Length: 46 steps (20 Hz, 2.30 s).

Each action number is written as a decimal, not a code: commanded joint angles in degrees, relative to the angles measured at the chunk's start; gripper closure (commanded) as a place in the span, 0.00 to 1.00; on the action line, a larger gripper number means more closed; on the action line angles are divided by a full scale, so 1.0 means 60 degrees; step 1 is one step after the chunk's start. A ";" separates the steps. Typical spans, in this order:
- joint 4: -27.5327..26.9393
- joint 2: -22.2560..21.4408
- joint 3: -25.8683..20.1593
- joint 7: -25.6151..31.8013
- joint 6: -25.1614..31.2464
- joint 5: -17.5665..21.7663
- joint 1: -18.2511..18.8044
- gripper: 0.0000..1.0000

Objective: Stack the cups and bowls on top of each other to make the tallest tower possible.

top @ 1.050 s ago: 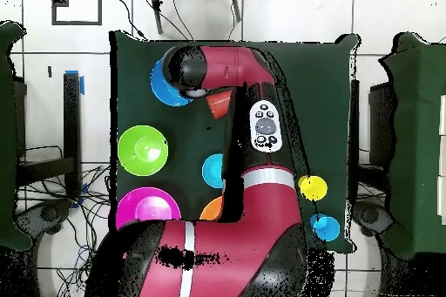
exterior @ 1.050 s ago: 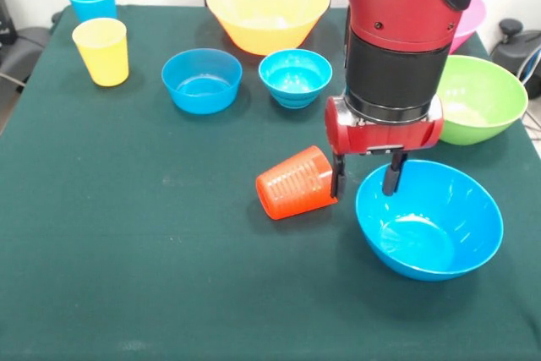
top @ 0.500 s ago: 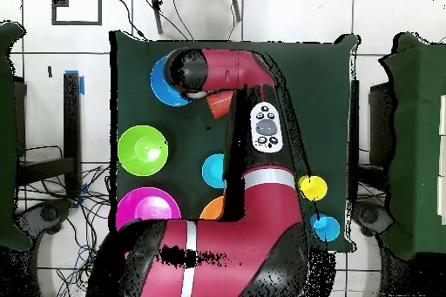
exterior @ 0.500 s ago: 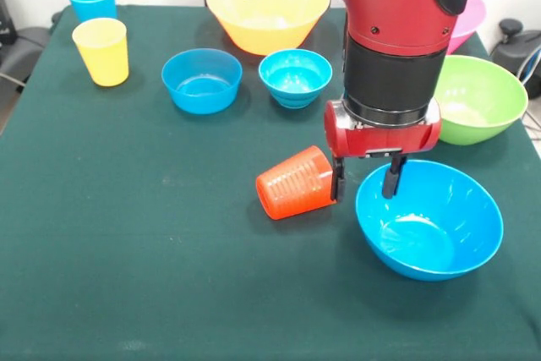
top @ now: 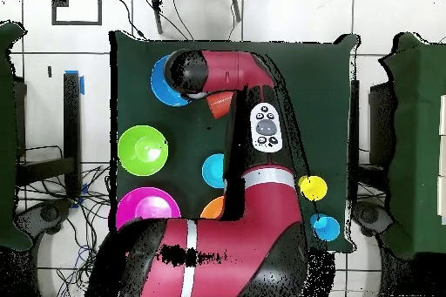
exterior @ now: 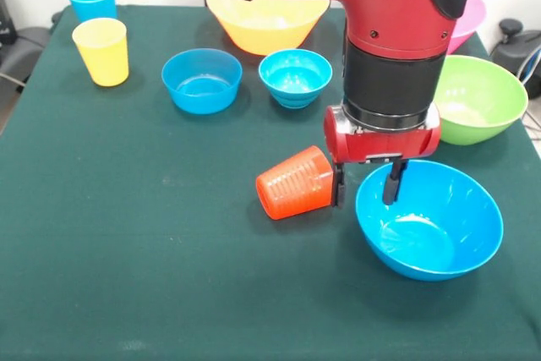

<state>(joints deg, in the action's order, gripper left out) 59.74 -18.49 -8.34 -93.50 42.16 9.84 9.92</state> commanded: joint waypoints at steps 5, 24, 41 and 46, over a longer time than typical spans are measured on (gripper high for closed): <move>0.0402 0.0969 -0.0429 -0.0633 -0.0530 0.0101 0.0217 0.00; 0.0178 0.1595 -0.0262 -0.0655 -0.1218 0.0281 0.0210 0.00; -0.0055 0.1700 -0.0146 -0.0364 -0.1459 0.0366 0.0101 1.00; -0.0002 0.1571 -0.0068 -0.0431 -0.1254 0.0224 0.0087 1.00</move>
<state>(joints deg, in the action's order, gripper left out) 58.41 -13.12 -7.91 -93.50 36.26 8.45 10.06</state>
